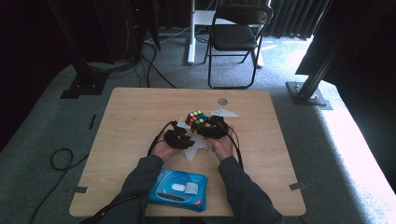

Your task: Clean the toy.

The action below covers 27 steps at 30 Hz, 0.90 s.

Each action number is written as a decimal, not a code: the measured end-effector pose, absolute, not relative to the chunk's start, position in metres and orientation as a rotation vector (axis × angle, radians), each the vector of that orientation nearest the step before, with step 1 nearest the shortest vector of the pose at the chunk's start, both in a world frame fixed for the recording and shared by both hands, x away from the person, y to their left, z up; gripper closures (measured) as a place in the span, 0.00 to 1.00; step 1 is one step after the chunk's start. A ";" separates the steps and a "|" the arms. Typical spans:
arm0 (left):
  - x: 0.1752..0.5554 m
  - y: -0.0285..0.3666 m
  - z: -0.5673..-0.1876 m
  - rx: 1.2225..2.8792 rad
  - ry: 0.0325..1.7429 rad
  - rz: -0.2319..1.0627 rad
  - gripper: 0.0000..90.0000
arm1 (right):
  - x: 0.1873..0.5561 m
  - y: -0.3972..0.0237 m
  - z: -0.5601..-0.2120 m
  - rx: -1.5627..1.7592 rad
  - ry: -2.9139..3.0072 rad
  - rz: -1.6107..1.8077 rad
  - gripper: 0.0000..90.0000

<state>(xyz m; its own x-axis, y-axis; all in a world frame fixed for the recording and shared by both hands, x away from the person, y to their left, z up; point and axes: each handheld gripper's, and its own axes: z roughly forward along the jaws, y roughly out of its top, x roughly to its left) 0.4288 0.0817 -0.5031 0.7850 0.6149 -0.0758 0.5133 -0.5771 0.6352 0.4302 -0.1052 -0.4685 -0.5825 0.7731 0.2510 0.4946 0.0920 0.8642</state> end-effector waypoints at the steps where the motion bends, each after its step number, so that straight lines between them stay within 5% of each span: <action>1: 0.429 0.080 -0.505 2.335 0.838 0.213 0.69 | 0.430 -0.105 -0.469 1.263 2.104 1.484 0.38; 17: 0.438 0.070 -0.513 2.420 0.887 0.308 0.48 | 0.432 -0.112 -0.469 1.277 2.084 1.469 0.38; 27: 0.446 0.073 -0.519 2.425 0.953 0.271 0.54 | 0.432 -0.114 -0.469 1.275 2.085 1.456 0.38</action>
<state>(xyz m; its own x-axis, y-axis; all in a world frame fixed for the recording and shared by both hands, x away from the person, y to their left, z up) 0.4463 0.0731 -0.5195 0.7328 0.6804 -0.0030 0.5773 -0.6194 0.5321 0.4320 -0.1138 -0.4690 -0.5632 0.7923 0.2347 0.4933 0.0945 0.8647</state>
